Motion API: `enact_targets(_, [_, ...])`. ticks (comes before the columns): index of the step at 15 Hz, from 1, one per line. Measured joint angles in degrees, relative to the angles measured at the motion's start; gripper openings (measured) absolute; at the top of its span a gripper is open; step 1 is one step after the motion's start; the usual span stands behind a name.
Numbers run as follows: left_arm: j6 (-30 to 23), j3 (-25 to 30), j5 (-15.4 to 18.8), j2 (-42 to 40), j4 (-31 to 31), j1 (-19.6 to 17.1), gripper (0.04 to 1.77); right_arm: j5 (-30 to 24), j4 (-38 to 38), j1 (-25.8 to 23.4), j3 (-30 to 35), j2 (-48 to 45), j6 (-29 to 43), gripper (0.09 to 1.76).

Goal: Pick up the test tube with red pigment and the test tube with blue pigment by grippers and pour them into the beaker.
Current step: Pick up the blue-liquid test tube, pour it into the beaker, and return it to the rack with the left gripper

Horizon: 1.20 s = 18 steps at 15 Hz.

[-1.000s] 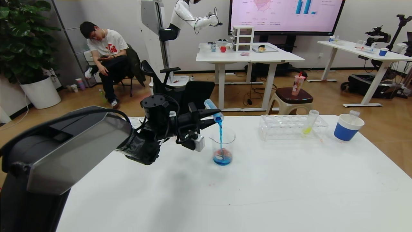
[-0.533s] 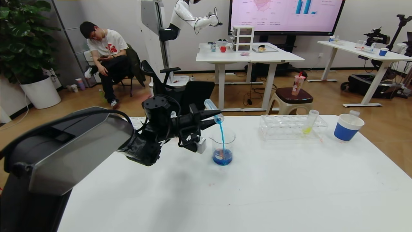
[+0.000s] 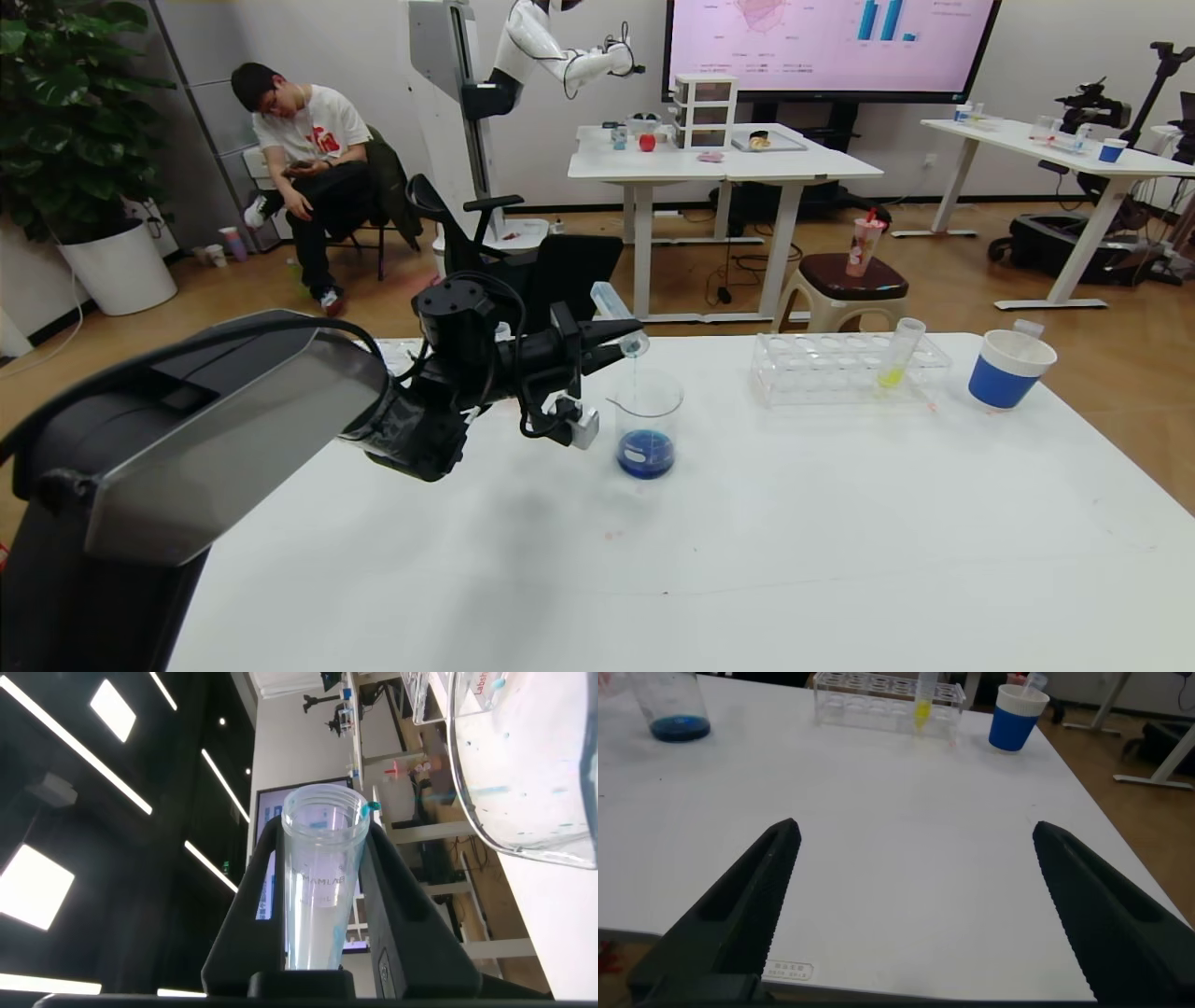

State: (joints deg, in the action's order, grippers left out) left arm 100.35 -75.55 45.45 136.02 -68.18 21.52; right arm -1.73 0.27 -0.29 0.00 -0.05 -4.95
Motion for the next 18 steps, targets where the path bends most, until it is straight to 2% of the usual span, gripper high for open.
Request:
enact_targets(3, [-0.49, 0.11, -0.06, -0.05, 0.02, 0.12, 0.50, 0.00, -0.02, 0.00, 0.00, 0.00, -0.01, 1.73])
enact_targets(5, [-3.24, 0.18, -0.05, -0.28, 0.29, 0.30, 0.50, 0.00, -0.02, 0.02, 0.00, 0.00, 0.00, 1.73])
enact_targets(8, [-13.67, 0.00, -0.80, -1.77, 0.22, 0.69, 0.50, 0.00, 0.00, 0.02, 0.00, 0.00, 0.00, 1.73])
enact_targets(9, [-18.30, -0.09, -2.47, -2.69, 0.10, 0.83, 0.50, 0.00, 0.00, 0.00, 0.00, 0.00, 0.00, 1.73])
enact_targets(10, [-23.50, -0.04, -6.28, -3.67, -0.20, 0.89, 0.50, 0.02, 0.00, 0.02, 0.00, 0.00, 0.00, 1.73])
enact_targets(11, [-29.07, 0.20, -11.89, -4.74, -0.94, 0.91, 0.50, 0.02, 0.00, 0.02, 0.00, 0.00, 0.00, 1.73])
enact_targets(15, [-59.81, 0.90, -42.45, -9.07, -3.73, 3.54, 0.50, 0.02, 0.00, 0.00, 0.00, 0.00, 0.00, 1.73])
enact_targets(16, [-66.38, 0.68, -48.08, -10.20, -2.02, 3.95, 0.50, 0.00, 0.00, 0.02, 0.00, 0.00, 0.00, 1.73])
enact_targets(18, [-79.49, 0.39, -56.44, -12.73, 3.50, 3.54, 0.50, 0.00, 0.00, 0.00, 0.00, 0.00, -0.01, 1.73])
